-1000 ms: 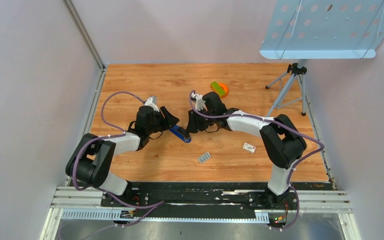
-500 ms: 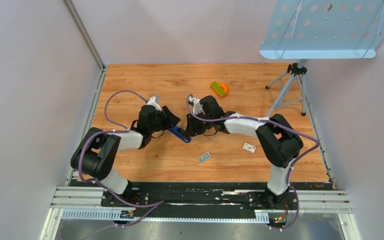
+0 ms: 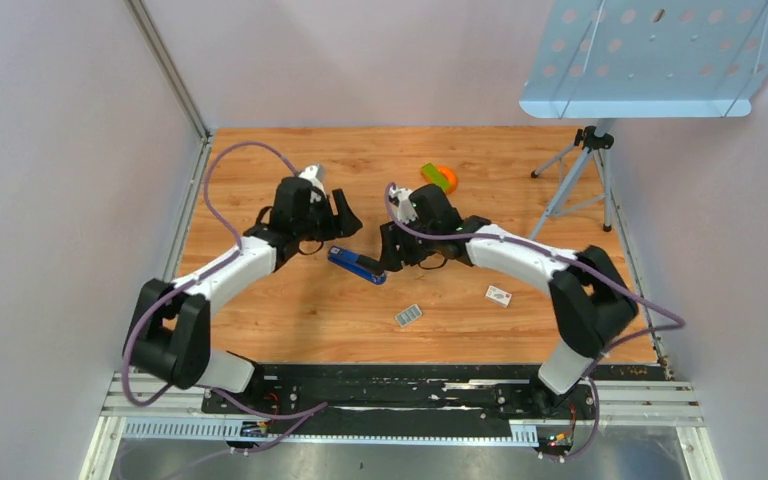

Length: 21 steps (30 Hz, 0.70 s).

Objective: Load the staples into the stapler

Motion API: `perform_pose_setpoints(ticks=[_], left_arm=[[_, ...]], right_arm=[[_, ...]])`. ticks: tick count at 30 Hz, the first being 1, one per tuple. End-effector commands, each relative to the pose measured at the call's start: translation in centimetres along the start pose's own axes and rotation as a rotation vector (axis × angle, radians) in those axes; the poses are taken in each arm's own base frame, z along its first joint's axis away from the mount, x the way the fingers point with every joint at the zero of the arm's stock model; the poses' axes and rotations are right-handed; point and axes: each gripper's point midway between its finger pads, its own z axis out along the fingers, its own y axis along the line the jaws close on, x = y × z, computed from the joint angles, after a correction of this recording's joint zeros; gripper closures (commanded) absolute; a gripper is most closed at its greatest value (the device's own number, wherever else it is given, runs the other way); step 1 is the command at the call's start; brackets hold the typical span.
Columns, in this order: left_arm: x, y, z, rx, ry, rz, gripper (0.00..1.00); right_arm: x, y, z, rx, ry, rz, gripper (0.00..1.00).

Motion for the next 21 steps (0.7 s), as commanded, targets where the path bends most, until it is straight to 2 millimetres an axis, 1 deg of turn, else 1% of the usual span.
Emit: perform_pose_setpoints(ticks=[1,2,3,4,6,9,11,14,16,17,19,21], left_arm=[[-3.9,-3.6,-5.9,0.027,-0.002,0.155,0.19],[-4.7,-4.4,-7.0,0.045,-0.019,0.181,0.13],[-5.4,-5.1,-8.2,0.06,-0.035,0.208,0.03],[-5.9,-5.8,-9.4,0.077,-0.051,0.228,0.01],[-6.5,-7.1,-11.6,0.121,-0.076,0.264,0.0],[-6.2,-9.1,-14.8,0.229,-0.1,0.319,0.0],[-5.8,-10.0,-17.1,0.278,-0.138,0.354,0.0],[-4.9,-9.8,-19.1,0.296,-0.183,0.36,0.0],[-4.0,-9.6,-19.9,0.309,-0.205,0.342,0.0],[-3.6,-9.5,-20.2,0.317,-0.218,0.343,0.0],[-3.1,-8.8,-20.8,0.304,-0.25,0.337,0.0],[-2.9,-8.3,-21.2,0.288,-0.277,0.329,0.0]], right_arm=[[-1.6,0.7,-7.2,0.117,-0.058,-0.078,0.32],[-2.0,0.8,-8.9,0.149,-0.082,-0.096,0.27],[-2.3,0.7,-10.7,0.186,-0.109,-0.109,0.23],[-2.7,0.9,-12.7,0.219,-0.147,-0.119,0.18],[-3.1,0.9,-15.9,0.277,-0.206,-0.132,0.01],[-3.0,1.0,-19.9,0.336,-0.297,-0.122,0.0],[-2.6,0.6,-22.1,0.387,-0.36,-0.098,0.0],[-1.8,0.2,-25.1,0.444,-0.447,-0.072,0.0],[-1.2,-0.1,-26.4,0.464,-0.481,-0.052,0.0],[-0.8,-0.2,-26.7,0.466,-0.494,-0.032,0.0],[-0.1,-0.2,-27.0,0.461,-0.512,0.0,0.0],[0.5,-0.4,-27.2,0.464,-0.524,0.035,0.0]])
